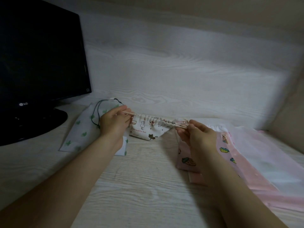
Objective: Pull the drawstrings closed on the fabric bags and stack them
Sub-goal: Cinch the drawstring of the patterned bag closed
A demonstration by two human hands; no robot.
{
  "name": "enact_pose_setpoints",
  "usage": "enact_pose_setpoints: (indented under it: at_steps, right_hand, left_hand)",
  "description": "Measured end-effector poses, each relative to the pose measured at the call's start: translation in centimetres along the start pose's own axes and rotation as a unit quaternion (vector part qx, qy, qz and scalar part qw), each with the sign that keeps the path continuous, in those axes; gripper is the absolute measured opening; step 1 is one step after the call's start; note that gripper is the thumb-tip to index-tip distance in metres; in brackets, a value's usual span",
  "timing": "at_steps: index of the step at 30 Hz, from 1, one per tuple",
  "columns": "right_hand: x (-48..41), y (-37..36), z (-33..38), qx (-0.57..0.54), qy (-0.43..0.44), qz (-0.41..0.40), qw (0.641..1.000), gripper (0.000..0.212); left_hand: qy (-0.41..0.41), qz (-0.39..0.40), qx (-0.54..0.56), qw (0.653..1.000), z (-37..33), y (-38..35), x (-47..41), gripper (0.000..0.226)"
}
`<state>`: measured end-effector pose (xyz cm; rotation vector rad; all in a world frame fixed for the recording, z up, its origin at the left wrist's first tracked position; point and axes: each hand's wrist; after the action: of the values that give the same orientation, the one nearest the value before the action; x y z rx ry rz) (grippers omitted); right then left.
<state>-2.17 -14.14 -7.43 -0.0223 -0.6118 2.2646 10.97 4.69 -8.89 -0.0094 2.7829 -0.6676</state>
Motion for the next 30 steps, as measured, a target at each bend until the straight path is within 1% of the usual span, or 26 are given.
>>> enact_pose_setpoints:
  at_steps: [3, 6, 8, 11, 13, 14, 15, 16, 18, 20, 22, 24, 25, 27, 29, 30]
  right_hand:
    - [-0.3, 0.0, 0.1, -0.06, -0.009, -0.005, 0.998, 0.034]
    - [-0.2, -0.1, 0.2, -0.115, -0.008, 0.026, 0.993, 0.04]
    - [0.0, -0.3, 0.3, -0.126, 0.002, 0.051, 0.991, 0.034]
    - [0.2, -0.8, 0.2, -0.152, 0.009, 0.064, 0.986, 0.026]
    - [0.2, -0.9, -0.2, -0.091, 0.048, 0.05, 0.993, 0.026]
    - [-0.2, -0.7, -0.5, -0.031, 0.09, 0.03, 0.995, 0.025]
    - [-0.5, -0.5, -0.8, 0.042, 0.146, 0.009, 0.988, 0.025]
    - [-0.9, -0.4, -0.9, 0.119, 0.21, -0.012, 0.97, 0.024]
    - [-1.2, -0.3, -1.0, 0.257, 0.321, -0.036, 0.911, 0.025]
    - [-1.1, -0.2, -1.1, 0.374, 0.374, -0.024, 0.848, 0.031]
    - [-1.1, 0.0, -1.3, 0.484, 0.4, 0.002, 0.778, 0.04]
    - [-1.4, 0.0, -1.8, 0.571, 0.408, 0.011, 0.712, 0.043]
    - [-1.6, 0.0, -2.0, 0.597, 0.41, 0.01, 0.69, 0.043]
    - [-1.8, -0.2, -2.2, 0.625, 0.419, 0.005, 0.659, 0.04]
    - [-1.3, -0.5, -2.0, 0.631, 0.425, 0.004, 0.649, 0.034]
    - [-1.1, -0.6, -1.8, 0.627, 0.428, 0.009, 0.651, 0.031]
  left_hand:
    - [0.043, -0.002, 0.108, 0.993, -0.8, -0.1, 0.2, 0.025]
    - [0.092, -0.011, 0.167, 0.982, -1.1, -0.5, 0.1, 0.026]
    - [0.1, -0.007, 0.163, 0.982, -1.2, -0.8, 0.1, 0.028]
    - [0.074, 0.008, 0.093, 0.993, -1.0, -0.7, 0.0, 0.031]
    - [0.046, 0.011, 0.045, 0.998, -0.9, -0.4, -0.3, 0.034]
    - [0.027, 0.013, 0.017, 0.999, -0.8, -0.2, -0.4, 0.035]
    - [0.004, 0.017, -0.015, 1.0, -0.7, -0.1, -0.5, 0.035]
    - [-0.025, 0.024, -0.053, 0.998, -0.8, 0.0, -0.5, 0.036]
    - [-0.096, 0.052, -0.132, 0.985, -0.9, 0.0, -0.3, 0.034]
    - [-0.183, 0.095, -0.203, 0.957, -1.1, 0.0, 0.3, 0.032]
    - [-0.265, 0.131, -0.272, 0.916, -1.2, 0.1, 0.7, 0.03]
    - [-0.336, 0.165, -0.354, 0.857, -1.3, 0.4, 0.9, 0.027]
    - [-0.36, 0.19, -0.394, 0.824, -1.3, 0.5, 0.9, 0.026]
    - [-0.378, 0.239, -0.451, 0.772, -0.9, 0.6, 1.1, 0.024]
    - [-0.371, 0.27, -0.483, 0.746, -0.6, 0.8, 1.2, 0.024]
    - [-0.354, 0.279, -0.501, 0.739, -0.5, 0.9, 1.2, 0.024]
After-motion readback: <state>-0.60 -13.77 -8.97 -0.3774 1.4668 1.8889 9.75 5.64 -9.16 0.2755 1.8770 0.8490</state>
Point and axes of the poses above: each hand's wrist, its own x-axis away from the middle knuckle, its own y-axis out of the back of the hand, z = x × y, and after that the axes turned 10 degrees about -y, right-handed
